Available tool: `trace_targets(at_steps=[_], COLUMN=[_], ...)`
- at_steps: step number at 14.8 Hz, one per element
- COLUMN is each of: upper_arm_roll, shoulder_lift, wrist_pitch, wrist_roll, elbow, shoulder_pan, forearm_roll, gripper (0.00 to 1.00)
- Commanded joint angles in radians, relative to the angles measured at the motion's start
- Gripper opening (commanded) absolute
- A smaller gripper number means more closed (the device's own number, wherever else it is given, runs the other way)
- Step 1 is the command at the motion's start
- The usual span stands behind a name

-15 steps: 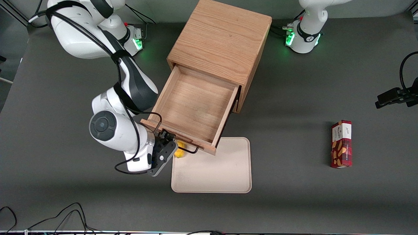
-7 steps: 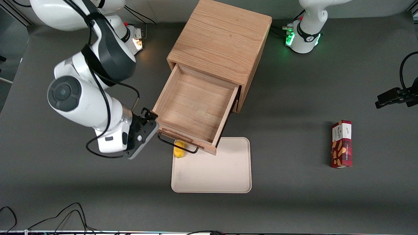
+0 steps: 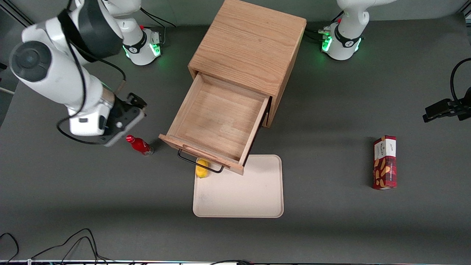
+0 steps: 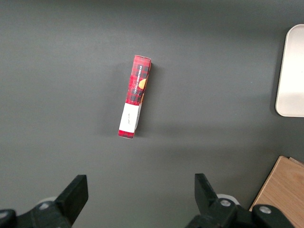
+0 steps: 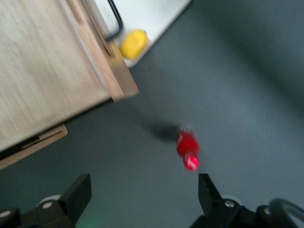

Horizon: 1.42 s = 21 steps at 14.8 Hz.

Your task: Open upper drawer

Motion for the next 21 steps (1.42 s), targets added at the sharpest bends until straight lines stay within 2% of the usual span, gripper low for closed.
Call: trace_targets(at_steps=[1, 4, 8, 12, 18, 20, 21], upper_arm_roll=[0.012, 0.012, 0.006, -0.001, 0.012, -0.008, -0.067], shoulder_lift=[-0.136, -0.147, -0.164, -0.150, -0.174, -0.176, -0.174], wrist_pitch=[0.015, -0.031, -0.063, -0.157, -0.112, -0.087, -0.086], wrist_roll=[0.133, 0.241, 0.362, 0.398, 0.523, 0.555, 0.541], elbow=[-0.163, -0.161, -0.134, -0.047, -0.083, -0.102, -0.099], shoulder_pan=[-0.120, -0.143, -0.156, -0.175, -0.172, -0.136, -0.084], forearm_roll=[0.074, 0.049, 0.049, 0.048, 0.043, 0.051, 0.048], gripper=[1.00, 1.00, 1.00, 1.00, 1.00, 1.00, 1.00])
